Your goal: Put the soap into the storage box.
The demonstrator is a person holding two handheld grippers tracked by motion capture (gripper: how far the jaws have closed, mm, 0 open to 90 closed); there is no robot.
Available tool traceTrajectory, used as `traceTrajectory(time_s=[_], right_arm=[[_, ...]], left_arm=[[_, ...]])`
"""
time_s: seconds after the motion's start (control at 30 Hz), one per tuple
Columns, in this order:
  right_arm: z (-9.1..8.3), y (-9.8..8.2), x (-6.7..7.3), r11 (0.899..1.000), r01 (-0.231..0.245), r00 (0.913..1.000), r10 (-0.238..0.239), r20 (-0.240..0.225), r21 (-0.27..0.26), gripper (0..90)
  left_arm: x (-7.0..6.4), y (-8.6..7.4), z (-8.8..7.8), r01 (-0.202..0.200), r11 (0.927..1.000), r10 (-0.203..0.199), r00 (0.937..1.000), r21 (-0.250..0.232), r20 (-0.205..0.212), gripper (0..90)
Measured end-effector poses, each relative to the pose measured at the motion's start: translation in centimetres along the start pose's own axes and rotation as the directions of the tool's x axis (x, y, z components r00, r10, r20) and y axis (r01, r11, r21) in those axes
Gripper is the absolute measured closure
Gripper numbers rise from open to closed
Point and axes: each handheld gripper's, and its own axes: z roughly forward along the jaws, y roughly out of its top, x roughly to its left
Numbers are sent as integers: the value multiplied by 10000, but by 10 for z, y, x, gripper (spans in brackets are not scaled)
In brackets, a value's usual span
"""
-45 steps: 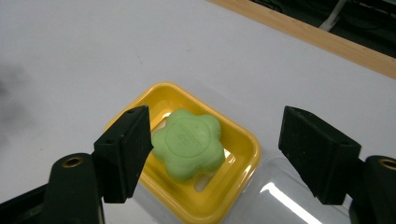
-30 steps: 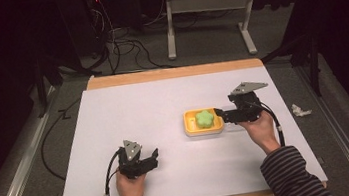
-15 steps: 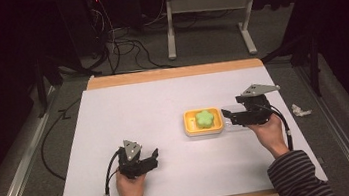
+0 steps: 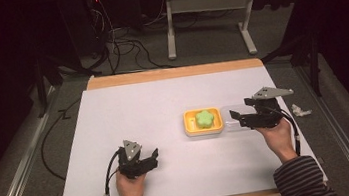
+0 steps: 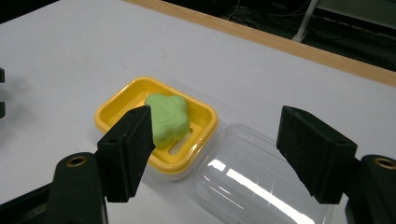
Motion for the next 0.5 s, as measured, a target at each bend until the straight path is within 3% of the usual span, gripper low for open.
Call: traceTrajectory(time_s=[0.5], right_arm=[[-18, -20, -9, 9989, -377, 9987, 386, 333, -287, 266]], left_arm=[[0, 0, 0, -20, 10000, 20, 10000, -20, 5, 192]])
